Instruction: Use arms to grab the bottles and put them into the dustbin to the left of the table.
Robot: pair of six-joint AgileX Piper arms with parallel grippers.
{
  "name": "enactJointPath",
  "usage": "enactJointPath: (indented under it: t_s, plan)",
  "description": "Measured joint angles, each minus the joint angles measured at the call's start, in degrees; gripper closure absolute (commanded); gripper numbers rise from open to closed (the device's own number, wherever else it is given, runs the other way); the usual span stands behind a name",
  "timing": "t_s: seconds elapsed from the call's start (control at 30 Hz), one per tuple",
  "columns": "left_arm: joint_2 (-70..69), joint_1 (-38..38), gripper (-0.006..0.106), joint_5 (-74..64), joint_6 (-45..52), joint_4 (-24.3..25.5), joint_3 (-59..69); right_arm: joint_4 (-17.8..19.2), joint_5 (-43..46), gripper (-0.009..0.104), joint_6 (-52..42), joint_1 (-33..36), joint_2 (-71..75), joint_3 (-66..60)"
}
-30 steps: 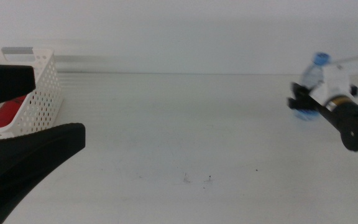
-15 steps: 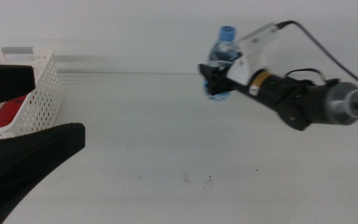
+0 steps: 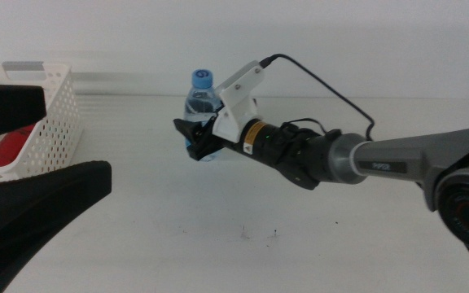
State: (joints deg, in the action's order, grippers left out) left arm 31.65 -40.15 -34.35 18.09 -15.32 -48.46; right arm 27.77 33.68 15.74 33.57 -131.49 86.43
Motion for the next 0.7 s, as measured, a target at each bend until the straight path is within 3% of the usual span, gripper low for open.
enactJointPath:
  t_s: [0.7]
  plan:
    - [0.0,0.0,0.007,0.0,0.0,0.0,0.0,-0.1,-4.4,0.097,-2.4,1.2,-3.9,2.6]
